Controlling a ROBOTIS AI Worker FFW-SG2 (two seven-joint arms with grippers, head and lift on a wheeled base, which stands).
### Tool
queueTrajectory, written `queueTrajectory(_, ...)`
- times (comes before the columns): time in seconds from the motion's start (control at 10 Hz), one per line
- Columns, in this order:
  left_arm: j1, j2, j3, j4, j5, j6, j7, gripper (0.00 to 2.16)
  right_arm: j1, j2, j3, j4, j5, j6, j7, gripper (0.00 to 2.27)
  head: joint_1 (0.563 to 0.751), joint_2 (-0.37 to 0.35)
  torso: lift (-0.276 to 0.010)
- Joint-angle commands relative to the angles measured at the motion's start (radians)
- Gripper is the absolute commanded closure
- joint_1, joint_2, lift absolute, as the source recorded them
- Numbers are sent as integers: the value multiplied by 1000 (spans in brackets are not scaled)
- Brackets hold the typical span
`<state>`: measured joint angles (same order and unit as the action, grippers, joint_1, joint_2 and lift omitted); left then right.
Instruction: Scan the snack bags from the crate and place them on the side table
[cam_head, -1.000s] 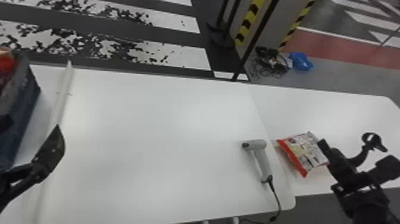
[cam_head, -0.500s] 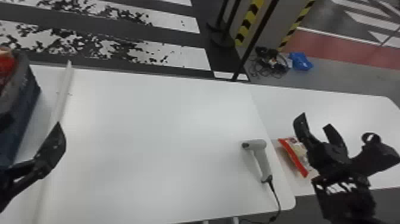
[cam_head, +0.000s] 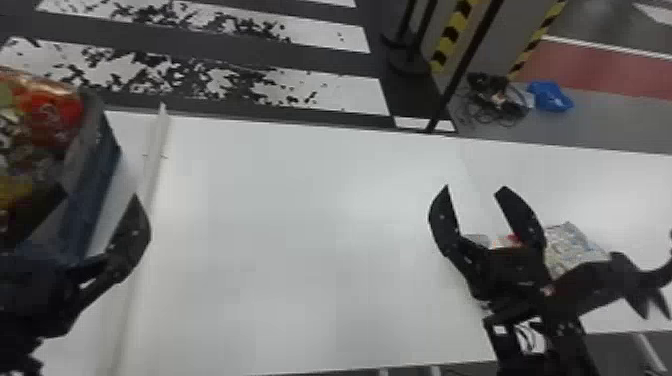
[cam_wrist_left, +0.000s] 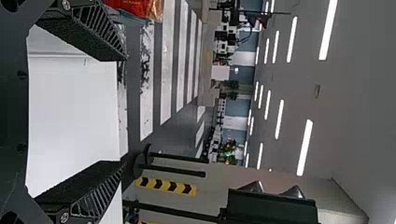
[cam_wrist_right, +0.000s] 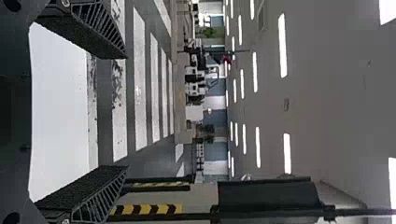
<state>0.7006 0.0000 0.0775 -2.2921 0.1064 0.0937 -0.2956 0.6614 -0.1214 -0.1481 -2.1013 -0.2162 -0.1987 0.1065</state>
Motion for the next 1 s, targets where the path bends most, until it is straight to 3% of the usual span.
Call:
queueTrajectory(0.0,-1,-3,-5,10,-4,-12,13,83,17,0,102,9,94,-57,-27,33,695,-133,-94)
queueTrajectory(0.3,-13,-3,-30,51,-34,-45,55,83,23,34,206,41,247,-54,-77,33,695,-28,-94)
queueTrajectory(0.6,-26,-3,-44,66,-47,-58,59,83,24,52,216,76,248,-54,-79,33,695,15,-94)
queueTrajectory(0.7,-29,-3,-36,49,-54,-48,55,83,23,52,216,86,247,-57,-79,33,695,13,-94)
queueTrajectory(0.9,-32,-3,45,-24,-39,38,30,83,12,51,212,124,238,-75,-77,33,695,20,-94)
